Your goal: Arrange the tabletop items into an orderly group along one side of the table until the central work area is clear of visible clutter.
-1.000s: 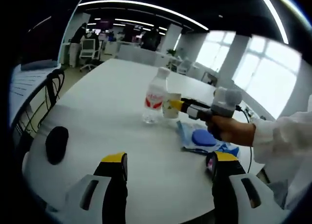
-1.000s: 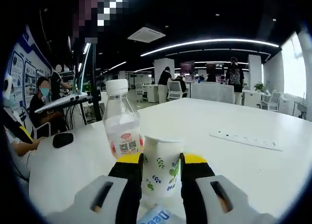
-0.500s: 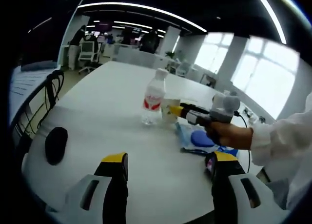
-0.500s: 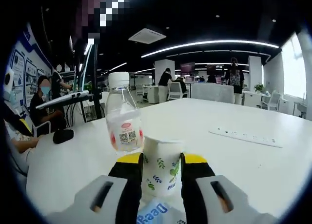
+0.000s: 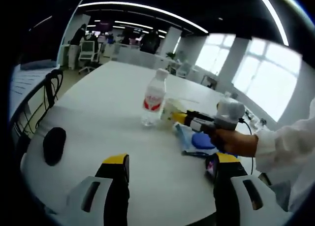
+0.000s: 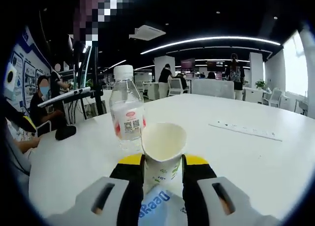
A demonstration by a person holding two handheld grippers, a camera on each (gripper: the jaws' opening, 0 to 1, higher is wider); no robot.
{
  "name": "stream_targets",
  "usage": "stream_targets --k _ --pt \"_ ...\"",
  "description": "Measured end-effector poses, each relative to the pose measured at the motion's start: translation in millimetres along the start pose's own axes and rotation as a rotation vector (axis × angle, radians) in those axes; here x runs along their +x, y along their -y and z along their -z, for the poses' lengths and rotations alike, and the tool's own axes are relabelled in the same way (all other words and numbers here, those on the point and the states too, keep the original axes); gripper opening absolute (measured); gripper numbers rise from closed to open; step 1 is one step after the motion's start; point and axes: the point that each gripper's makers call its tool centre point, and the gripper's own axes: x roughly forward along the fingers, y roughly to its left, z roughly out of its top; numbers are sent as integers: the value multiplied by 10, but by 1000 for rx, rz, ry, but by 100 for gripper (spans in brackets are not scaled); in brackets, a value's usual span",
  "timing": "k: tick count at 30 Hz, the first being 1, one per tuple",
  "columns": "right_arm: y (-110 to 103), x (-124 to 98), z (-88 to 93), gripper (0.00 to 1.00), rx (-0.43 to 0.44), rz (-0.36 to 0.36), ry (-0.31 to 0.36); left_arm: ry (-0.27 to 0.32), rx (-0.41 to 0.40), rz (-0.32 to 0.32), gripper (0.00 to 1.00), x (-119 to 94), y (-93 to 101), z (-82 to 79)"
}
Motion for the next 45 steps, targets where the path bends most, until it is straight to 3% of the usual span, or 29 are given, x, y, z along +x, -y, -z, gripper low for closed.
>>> stream_targets --k 12,14,16,18,26,33,45 --pt "-28 4 -66 31 35 -6 -36 2 -12 -15 65 -37 -53 11" --pt "-40 -8 -74 32 82 -18 -35 0 -11 -16 65 -39 -53 6" --pt "-74 -34 -84 39 112 -30 -52 -11 -10 -21 64 -38 -64 16" --pt "-78 -34 -100 53 122 -32 -44 -6 -18 -23 64 -33 -65 11" --pt "-70 -148 -165 62 117 -41 -41 3 -16 -4 65 -15 -17 -36" --pt "-189 -323 -102 66 162 -56 -68 -4 -40 3 65 0 17 -21" --pt "-180 -636 -62 69 194 -44 -95 -13 -22 31 66 -9 61 -26"
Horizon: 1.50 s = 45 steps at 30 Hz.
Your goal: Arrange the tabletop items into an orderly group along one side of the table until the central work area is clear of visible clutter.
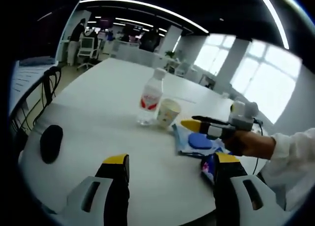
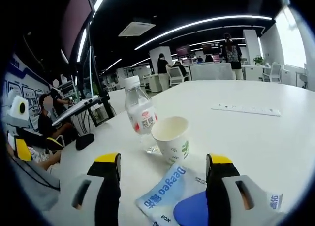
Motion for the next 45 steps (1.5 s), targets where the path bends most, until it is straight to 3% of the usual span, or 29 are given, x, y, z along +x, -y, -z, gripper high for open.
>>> stream_targets --k 16,30,45 --pt "-30 -257 -15 68 2 41 -8 2 24 84 67 69 107 -144" --pt "2 -677 131 67 50 133 -12 -71 53 170 68 173 198 84" --pt "-29 -1061 154 66 70 222 -19 -90 42 227 69 84 69 78"
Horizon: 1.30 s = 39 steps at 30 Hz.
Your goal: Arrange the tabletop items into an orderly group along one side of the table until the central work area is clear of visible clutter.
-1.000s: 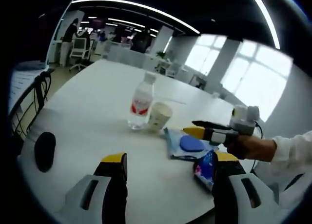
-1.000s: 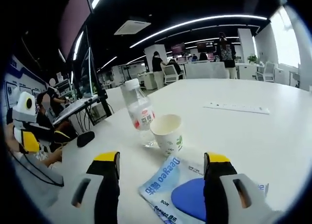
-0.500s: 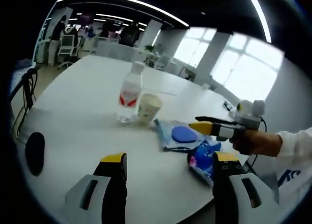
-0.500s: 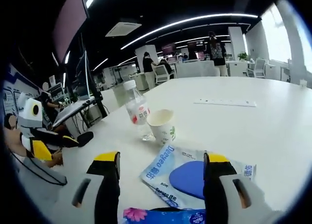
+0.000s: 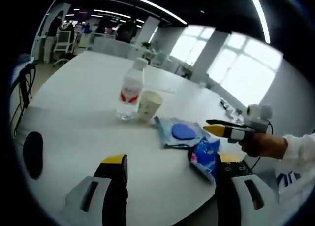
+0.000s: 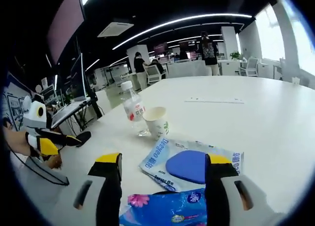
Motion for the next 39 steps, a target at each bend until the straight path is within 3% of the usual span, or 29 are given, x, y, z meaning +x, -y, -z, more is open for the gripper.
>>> stream_targets --k 5,11,16,28,39 --pt "75 -155 9 65 13 34 8 -24 20 30 71 50 -32 50" --pt "232 -298 19 64 25 52 -9 -14 9 20 71 51 -31 23" --pt "384 -397 -67 64 50 46 10 -43 45 15 71 109 55 65" --pt "716 -537 -89 64 68 -5 3 -9 40 -65 72 339 228 1" --pt "1061 -687 16 64 128 -4 11 -15 32 -128 72 361 364 122"
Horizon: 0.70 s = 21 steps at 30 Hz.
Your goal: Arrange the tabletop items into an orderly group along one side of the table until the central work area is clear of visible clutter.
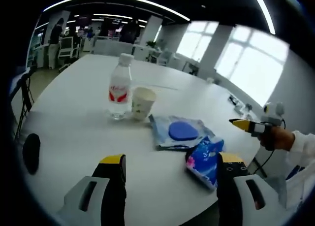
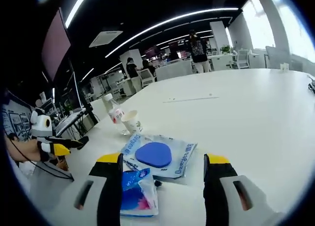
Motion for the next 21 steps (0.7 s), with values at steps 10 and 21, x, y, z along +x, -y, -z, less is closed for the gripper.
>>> stream_targets --k 10,21 --pt "346 -184 40 64 32 25 6 -1 5 -17 72 71 128 -16" --pt "537 -269 125 63 56 40 4 -6 -5 -16 71 150 177 7"
